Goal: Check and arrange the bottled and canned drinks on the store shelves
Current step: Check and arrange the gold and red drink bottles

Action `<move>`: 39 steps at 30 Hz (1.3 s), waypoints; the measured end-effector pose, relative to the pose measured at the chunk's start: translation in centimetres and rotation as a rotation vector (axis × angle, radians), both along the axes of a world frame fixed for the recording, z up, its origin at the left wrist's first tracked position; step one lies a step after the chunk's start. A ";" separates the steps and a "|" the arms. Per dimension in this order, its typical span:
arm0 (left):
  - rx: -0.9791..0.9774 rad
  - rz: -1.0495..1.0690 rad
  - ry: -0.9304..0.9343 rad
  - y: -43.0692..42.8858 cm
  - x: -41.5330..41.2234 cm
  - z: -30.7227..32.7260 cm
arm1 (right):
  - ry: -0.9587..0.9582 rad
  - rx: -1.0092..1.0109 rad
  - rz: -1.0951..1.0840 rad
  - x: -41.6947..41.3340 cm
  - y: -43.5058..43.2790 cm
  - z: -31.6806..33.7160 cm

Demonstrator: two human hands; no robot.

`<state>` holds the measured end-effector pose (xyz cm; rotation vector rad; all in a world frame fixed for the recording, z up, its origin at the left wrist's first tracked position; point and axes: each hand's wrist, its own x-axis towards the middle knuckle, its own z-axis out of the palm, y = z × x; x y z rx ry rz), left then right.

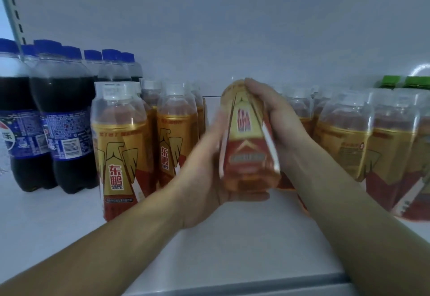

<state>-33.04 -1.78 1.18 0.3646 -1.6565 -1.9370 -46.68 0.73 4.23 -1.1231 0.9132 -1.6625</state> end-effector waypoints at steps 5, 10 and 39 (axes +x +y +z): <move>-0.293 0.138 -0.062 0.6 0.6 -1.6 | 0.107 -0.302 0.034 0.0 0.6 0.4; -0.384 0.214 0.011 0.1 0.7 -1.8 | 0.283 -0.477 0.094 -0.4 1.3 0.6; -1.195 0.793 0.305 1.2 10.1 0.1 | 0.861 0.026 -0.374 6.3 6.5 -0.5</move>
